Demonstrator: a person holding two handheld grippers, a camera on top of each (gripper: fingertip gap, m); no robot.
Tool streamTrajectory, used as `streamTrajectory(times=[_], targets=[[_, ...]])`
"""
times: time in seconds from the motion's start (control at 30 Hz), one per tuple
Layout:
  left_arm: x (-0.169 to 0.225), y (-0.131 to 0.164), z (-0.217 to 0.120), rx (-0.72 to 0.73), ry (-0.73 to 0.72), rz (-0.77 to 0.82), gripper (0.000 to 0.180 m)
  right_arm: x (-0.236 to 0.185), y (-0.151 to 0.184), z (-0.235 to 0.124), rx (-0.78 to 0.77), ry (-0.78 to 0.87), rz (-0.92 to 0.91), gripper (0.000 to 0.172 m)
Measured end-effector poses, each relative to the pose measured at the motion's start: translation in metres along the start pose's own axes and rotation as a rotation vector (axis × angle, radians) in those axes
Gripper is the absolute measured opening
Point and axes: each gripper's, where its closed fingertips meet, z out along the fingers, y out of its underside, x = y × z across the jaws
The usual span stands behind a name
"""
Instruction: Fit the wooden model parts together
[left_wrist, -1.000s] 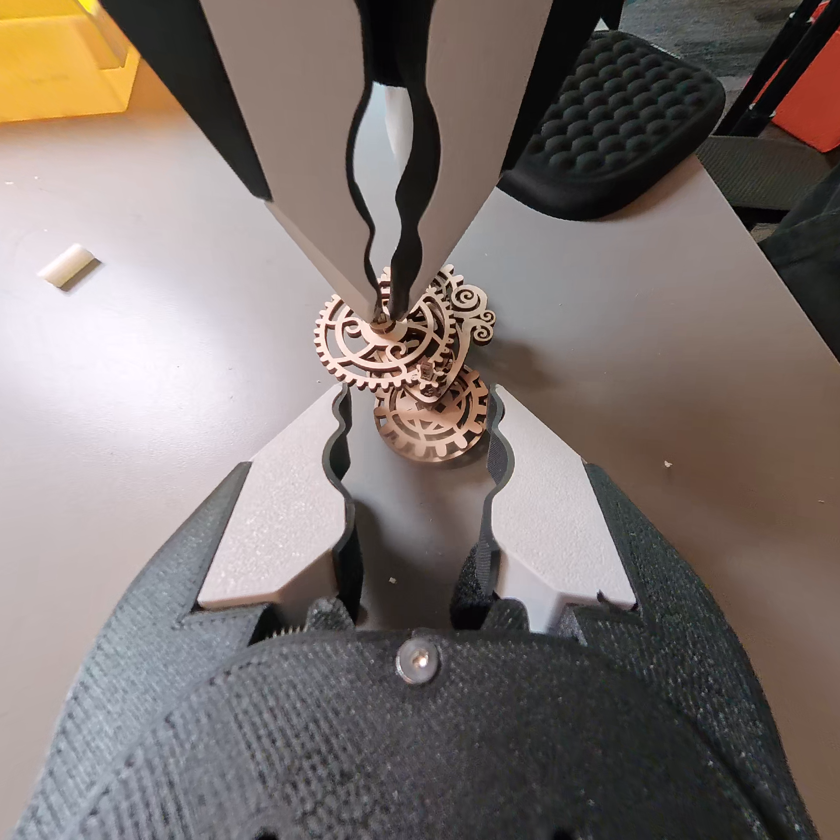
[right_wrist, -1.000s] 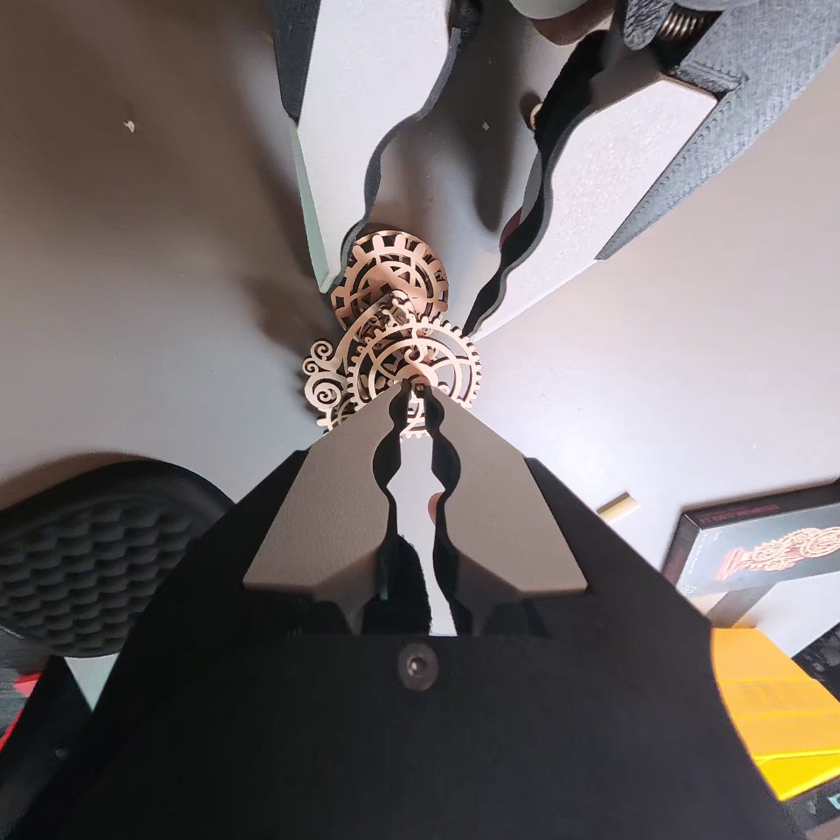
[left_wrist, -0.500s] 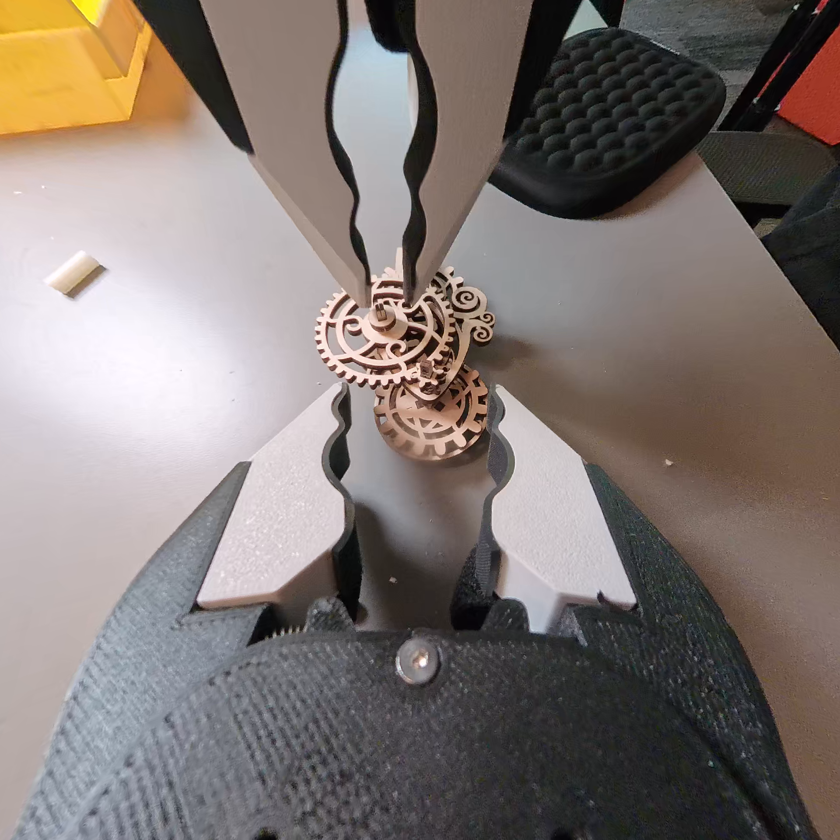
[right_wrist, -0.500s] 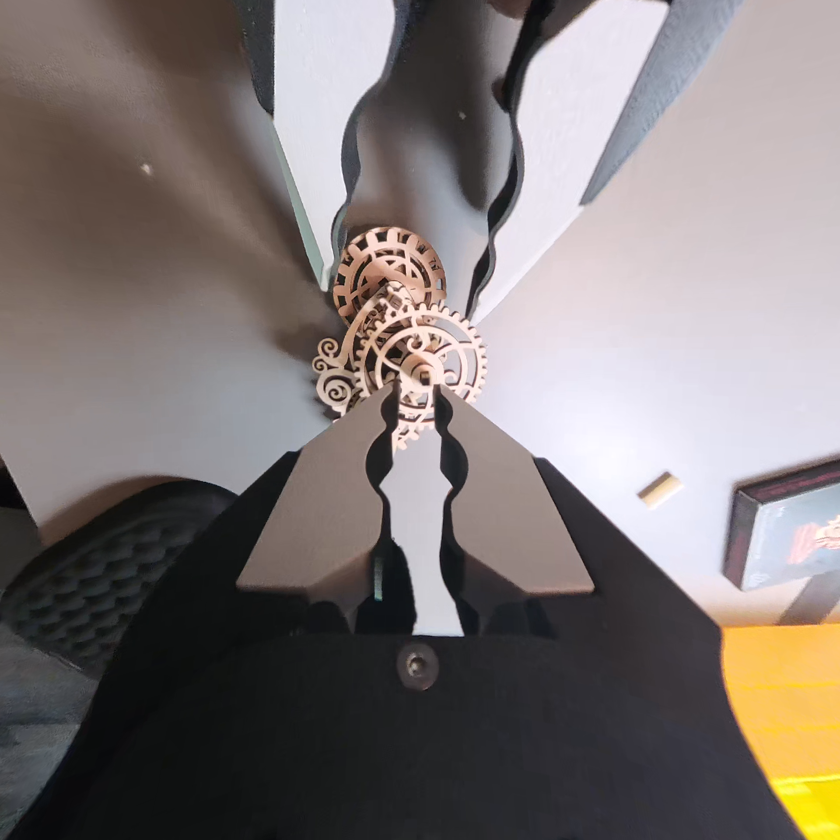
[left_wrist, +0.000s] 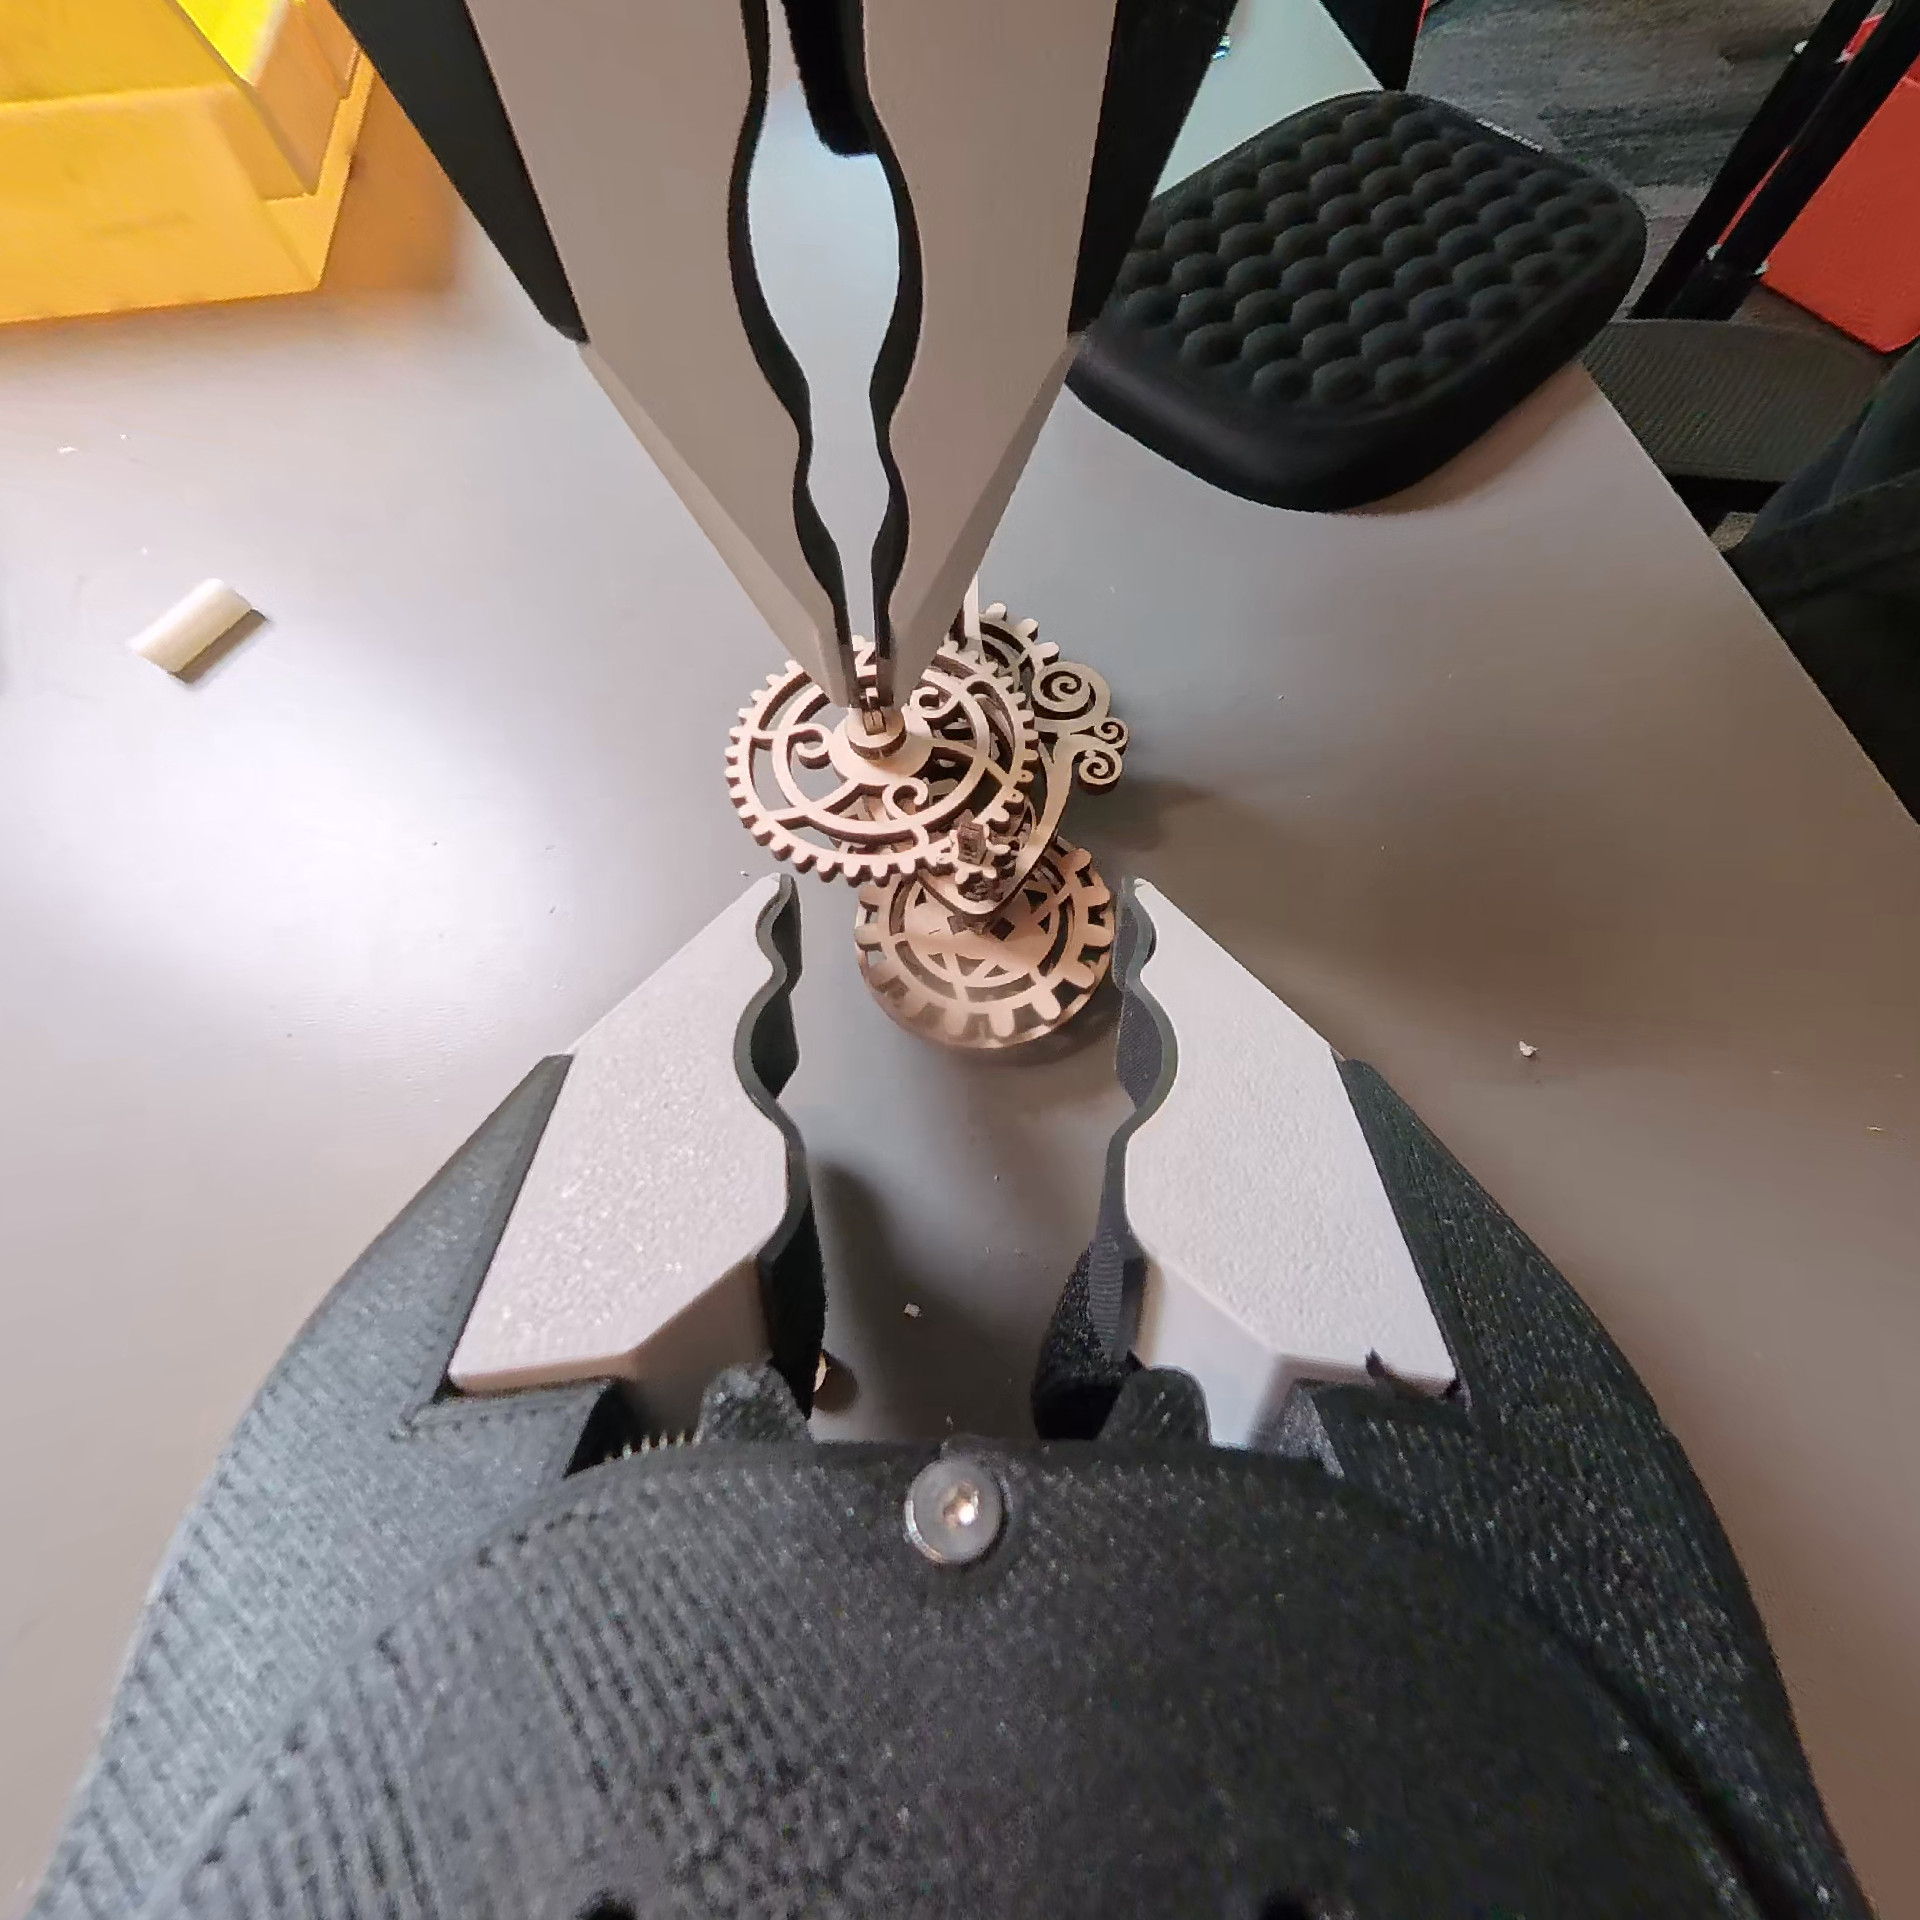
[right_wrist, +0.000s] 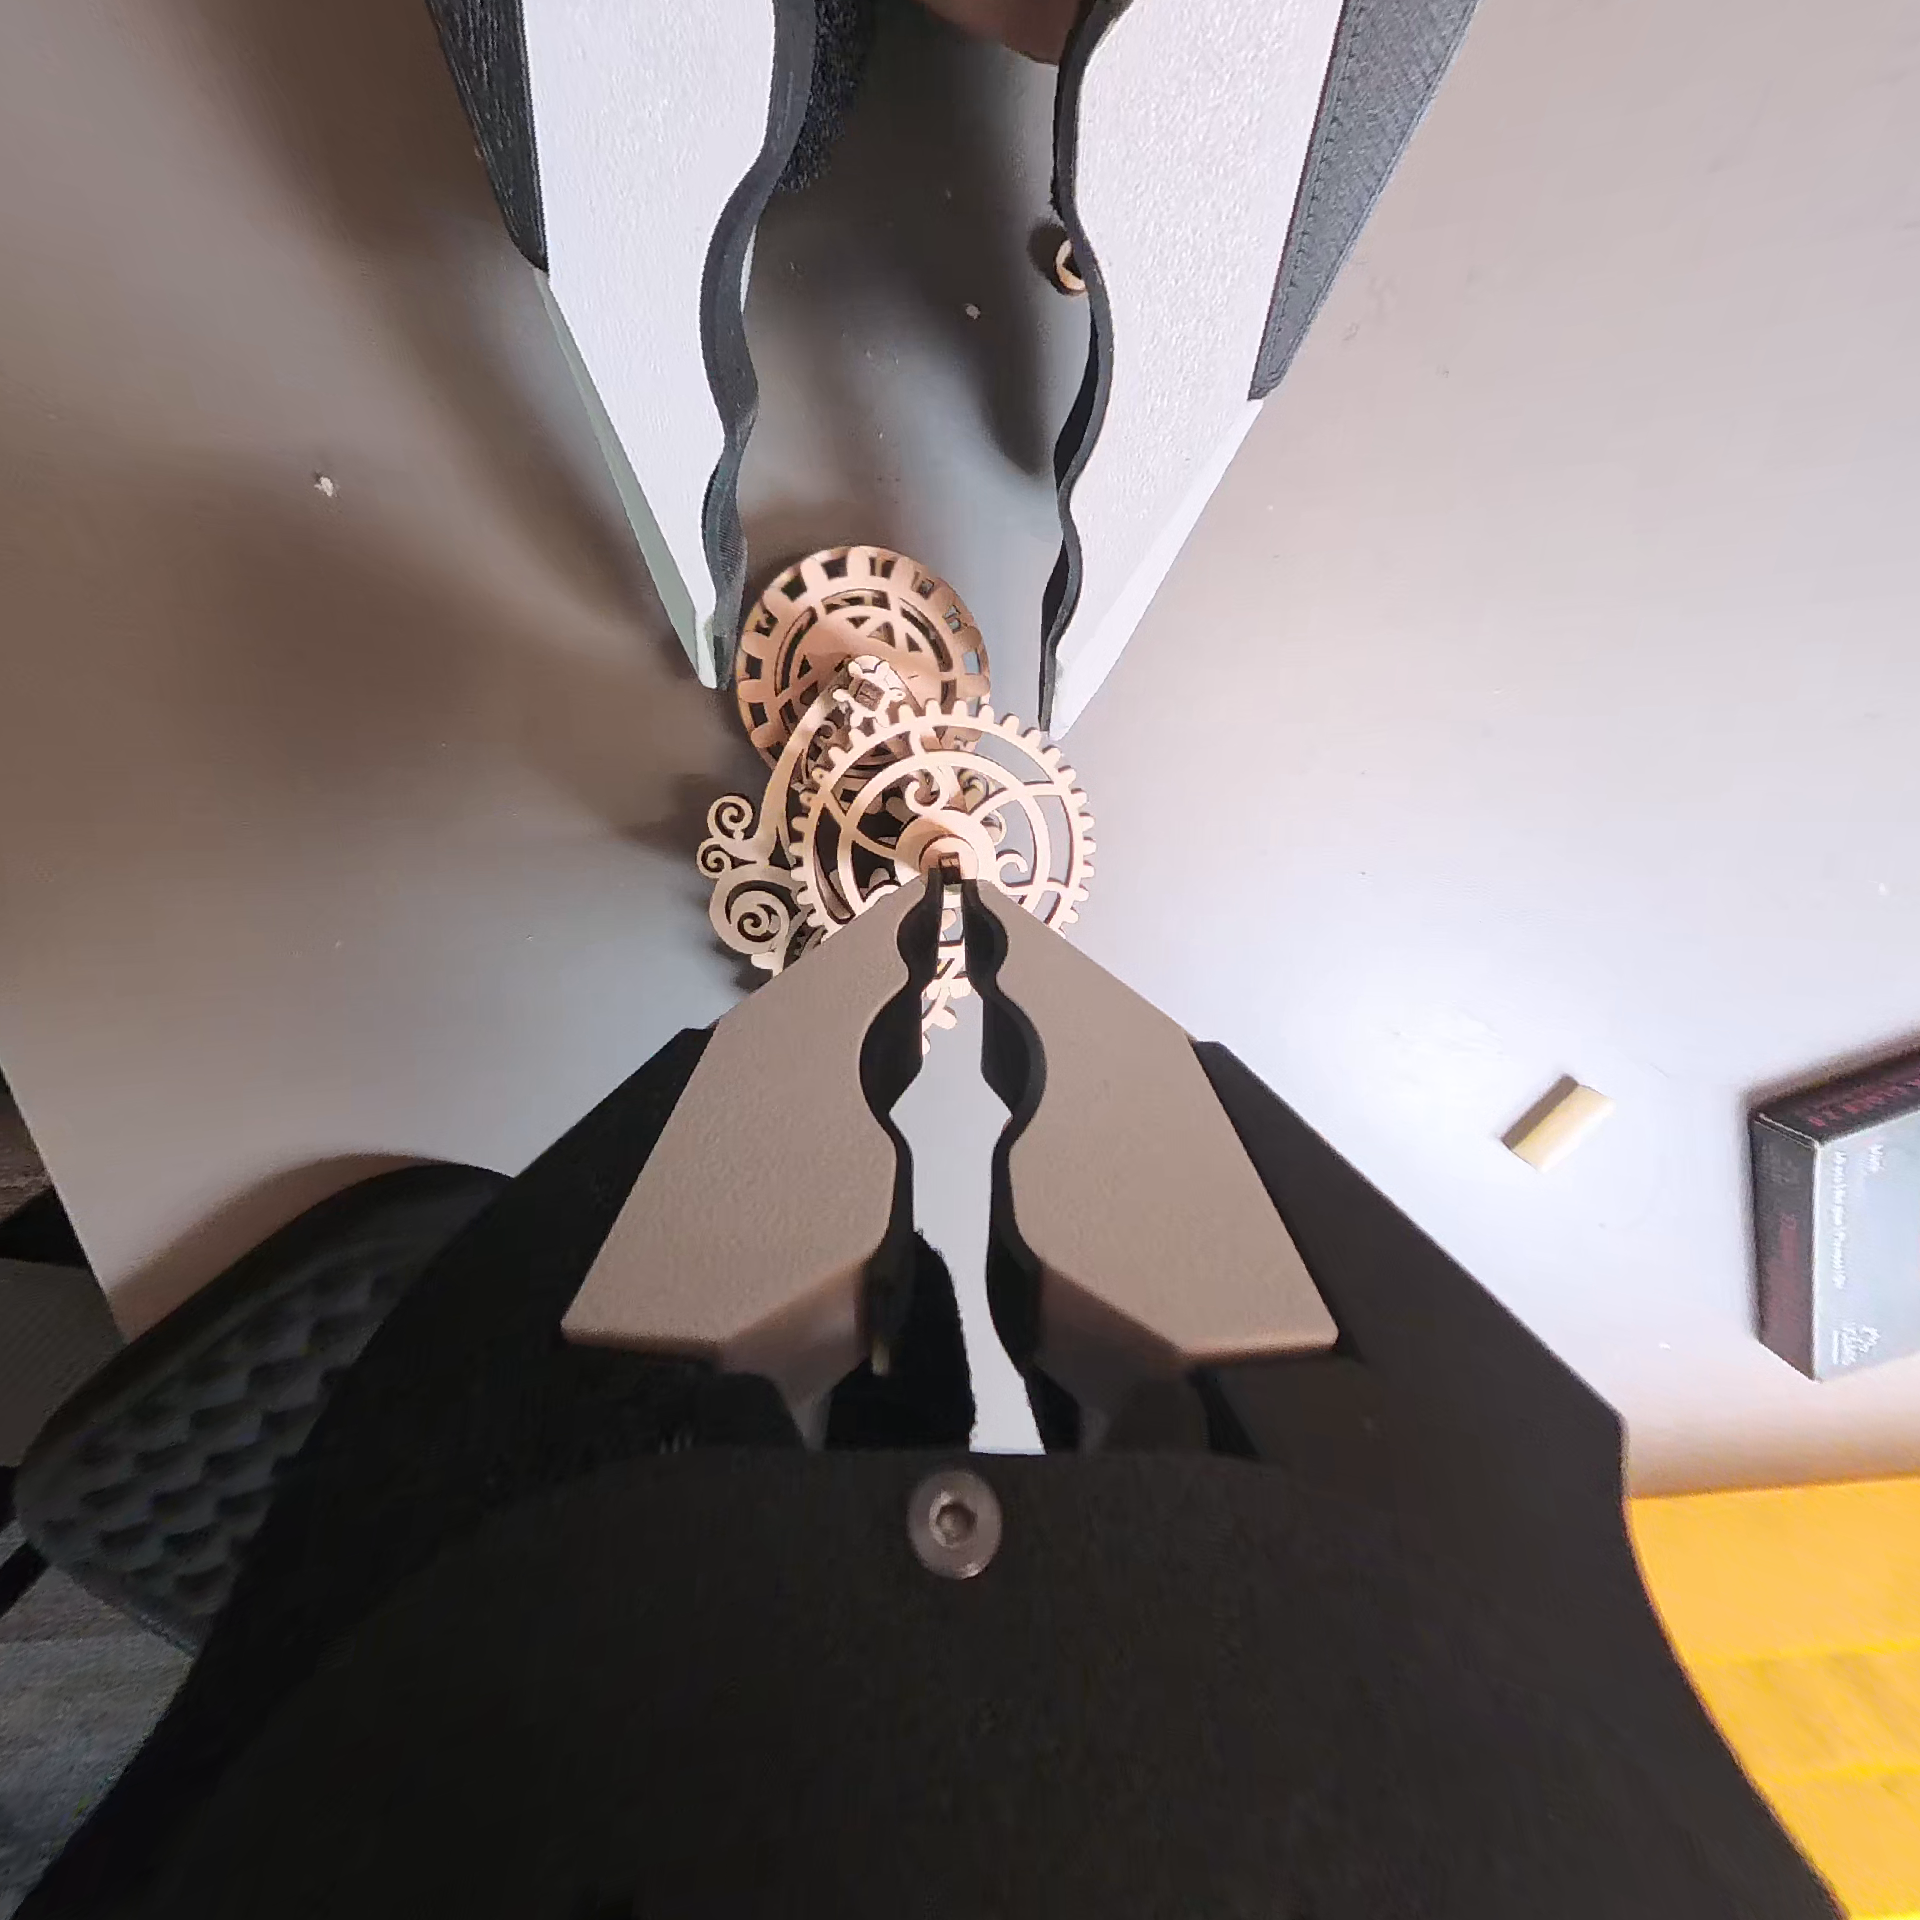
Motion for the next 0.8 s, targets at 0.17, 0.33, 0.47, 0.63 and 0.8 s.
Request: streamTrajectory(times=[0.17, 0.33, 0.47, 0.63, 0.8], targets=[[0.0, 0.0, 0.0, 0.0, 0.004, -0.001, 0.059, 0.0, -0.003, 0.001, 0.0, -0.009, -0.012, 0.004], [0.0, 0.001, -0.001, -0.003, 0.004, 0.0, 0.059, -0.001, -0.005, 0.001, 0.011, -0.025, -0.018, 0.002], [-0.003, -0.008, -0.011, 0.054, 0.012, -0.018, 0.062, 0.003, -0.01, -0.008, 0.142, -0.046, 0.04, 0.001], [-0.015, -0.062, -0.061, 0.445, 0.079, -0.141, 0.073, 0.018, -0.026, -0.059, 0.657, -0.188, 0.333, 0.001], [-0.021, -0.082, -0.088, 0.627, 0.087, -0.171, 0.073, 0.025, -0.028, -0.094, 1.005, -0.258, 0.476, 0.001]])
